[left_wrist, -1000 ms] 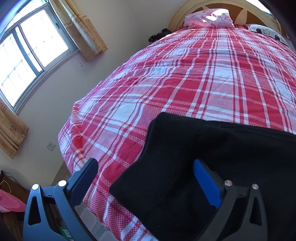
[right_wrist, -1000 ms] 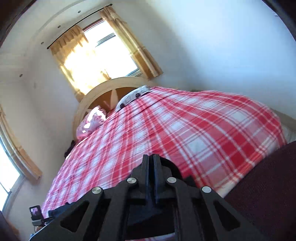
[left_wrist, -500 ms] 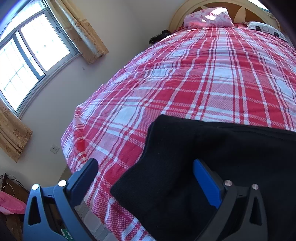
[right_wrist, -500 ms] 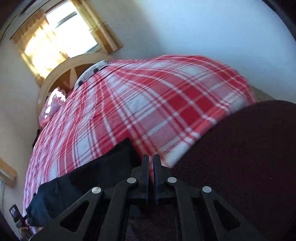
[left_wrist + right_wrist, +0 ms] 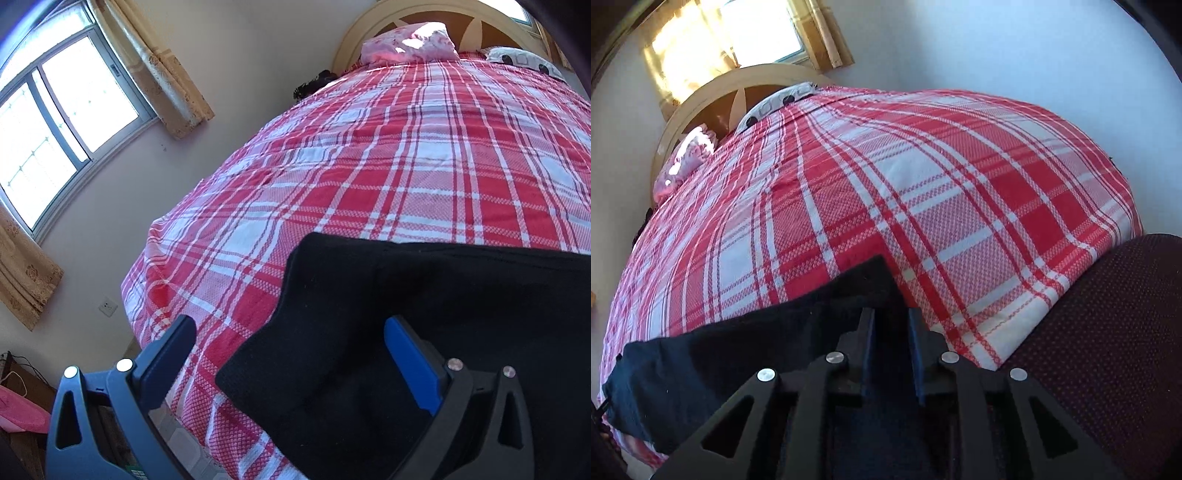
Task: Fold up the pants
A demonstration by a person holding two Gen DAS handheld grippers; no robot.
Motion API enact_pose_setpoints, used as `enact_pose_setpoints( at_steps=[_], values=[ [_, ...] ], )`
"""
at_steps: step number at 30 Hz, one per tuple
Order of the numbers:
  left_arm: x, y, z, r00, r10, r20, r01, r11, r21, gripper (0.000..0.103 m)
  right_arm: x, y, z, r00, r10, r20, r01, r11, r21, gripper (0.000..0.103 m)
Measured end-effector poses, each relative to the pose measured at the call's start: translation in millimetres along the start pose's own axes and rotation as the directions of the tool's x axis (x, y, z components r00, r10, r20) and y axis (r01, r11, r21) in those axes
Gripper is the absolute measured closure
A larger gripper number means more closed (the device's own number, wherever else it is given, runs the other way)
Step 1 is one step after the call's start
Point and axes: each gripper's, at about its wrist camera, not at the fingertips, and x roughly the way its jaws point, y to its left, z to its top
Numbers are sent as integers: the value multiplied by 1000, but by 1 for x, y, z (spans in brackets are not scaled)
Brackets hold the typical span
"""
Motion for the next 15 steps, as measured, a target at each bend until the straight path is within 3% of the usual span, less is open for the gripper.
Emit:
enact_pose_setpoints(
  at_steps=[4, 7, 8, 10, 11, 12, 14, 15],
  values=[
    [-1, 1, 0, 1000, 0, 13, 0, 1000, 18, 0, -1, 1, 7, 999, -33, 40, 33, 999, 0, 84],
    [3, 6, -1, 1000, -31, -1, 31, 999, -16, 0, -15, -1, 12, 983, -136, 123, 138, 990, -6, 84],
    [4, 8, -1, 999, -43, -11, 43, 999, -32, 0, -22, -6, 13, 980, -125, 155, 124, 992, 17, 84],
    [6, 8, -1, 999, -49, -23, 48, 998, -46, 0, -40, -25, 15, 983, -12, 183, -7, 995, 101, 83],
    [6, 7, 0, 999, -45, -26, 44, 998, -47, 0, -43, -30, 15, 985, 33, 171, -53, 992, 116, 75],
    [5, 5, 0, 999, -37, -25, 36, 998, -45, 0, -47, -33, 13, 986, 79, 148, -97, 988, 122, 56],
    [4, 1, -1, 1000, -15, -21, 15, 999, -35, 0, -51, -34, 7, 985, 118, 123, -130, 987, 95, 35],
    [3, -1, -1, 1000, -2, -17, 2, 1000, -28, 0, -53, -33, 3, 985, 125, 123, -134, 988, 75, 34]
  ],
)
